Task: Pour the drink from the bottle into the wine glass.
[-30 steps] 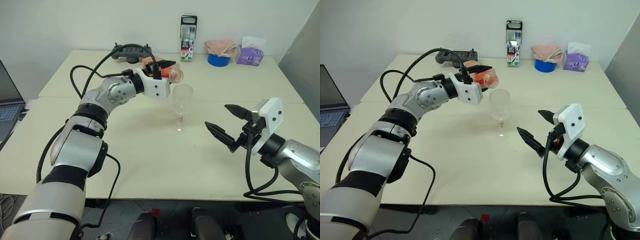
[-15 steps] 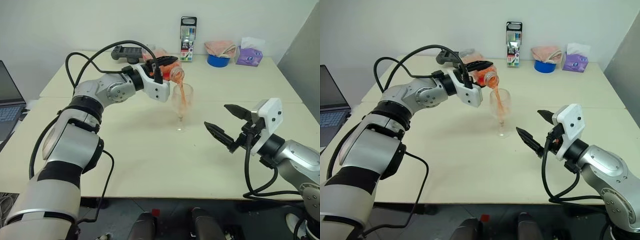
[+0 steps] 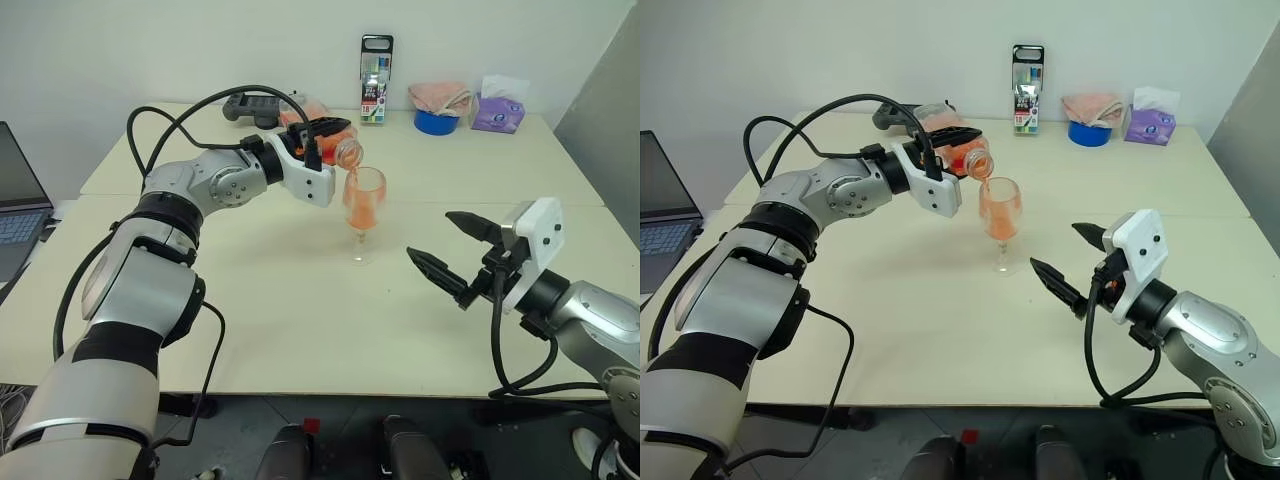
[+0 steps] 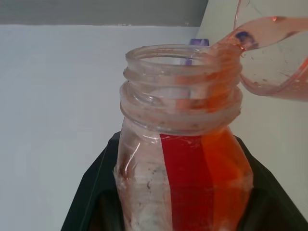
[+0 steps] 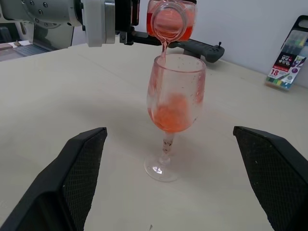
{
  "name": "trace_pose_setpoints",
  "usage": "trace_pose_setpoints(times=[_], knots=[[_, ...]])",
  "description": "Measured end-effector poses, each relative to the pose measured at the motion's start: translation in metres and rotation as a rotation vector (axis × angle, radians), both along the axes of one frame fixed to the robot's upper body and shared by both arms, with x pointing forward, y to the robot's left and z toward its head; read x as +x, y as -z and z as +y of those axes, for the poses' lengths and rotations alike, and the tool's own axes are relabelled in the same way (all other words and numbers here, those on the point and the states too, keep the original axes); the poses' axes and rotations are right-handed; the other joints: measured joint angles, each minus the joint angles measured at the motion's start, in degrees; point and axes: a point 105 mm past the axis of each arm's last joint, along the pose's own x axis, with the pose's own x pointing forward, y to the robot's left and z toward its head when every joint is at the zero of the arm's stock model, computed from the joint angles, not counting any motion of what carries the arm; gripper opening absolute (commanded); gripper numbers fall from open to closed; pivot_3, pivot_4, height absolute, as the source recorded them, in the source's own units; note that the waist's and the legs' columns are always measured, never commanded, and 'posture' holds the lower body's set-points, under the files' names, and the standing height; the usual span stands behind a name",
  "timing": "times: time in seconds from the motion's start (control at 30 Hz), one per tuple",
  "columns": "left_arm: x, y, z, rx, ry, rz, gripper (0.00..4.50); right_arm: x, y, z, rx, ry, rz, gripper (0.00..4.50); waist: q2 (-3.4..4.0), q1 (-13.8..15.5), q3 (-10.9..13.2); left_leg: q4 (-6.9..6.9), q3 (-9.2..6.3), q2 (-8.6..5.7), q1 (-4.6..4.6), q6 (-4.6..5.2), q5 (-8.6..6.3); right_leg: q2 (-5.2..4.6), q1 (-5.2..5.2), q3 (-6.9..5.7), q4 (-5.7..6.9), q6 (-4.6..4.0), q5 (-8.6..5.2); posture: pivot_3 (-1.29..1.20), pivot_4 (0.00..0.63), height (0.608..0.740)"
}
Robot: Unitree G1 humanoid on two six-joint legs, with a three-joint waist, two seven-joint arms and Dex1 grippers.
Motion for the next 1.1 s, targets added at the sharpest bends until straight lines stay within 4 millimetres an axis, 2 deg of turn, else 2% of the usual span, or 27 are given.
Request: trace_pose_setpoints(times=[0.7, 1.1], knots=[[0.0067, 0.0097, -0.0012, 0.025, -0.043, 0.066, 1.90, 0.0018, 0.0039, 0.0043, -0.001, 0.009, 0.004, 4.50, 0.00, -0.05, 0.00, 0.02, 0.00, 0.00, 0.01, 0.00, 0.00, 0.00, -0.01, 0.01, 0.05, -0.03, 0.02, 0.00, 0.150, 0.740], [0.0078, 0.0008, -0.0033, 0.035, -0.050, 0.040, 1.90, 0.0037, -0.0021, 0.0090, 0.009, 0.005, -0.024, 4.50, 0.00, -0.09, 0.00, 0.04, 0.00, -0.01, 0.01, 0.00, 0.00, 0.00, -0.01, 0.01, 0.08, -0.04, 0.02, 0.00, 0.150, 0.740]])
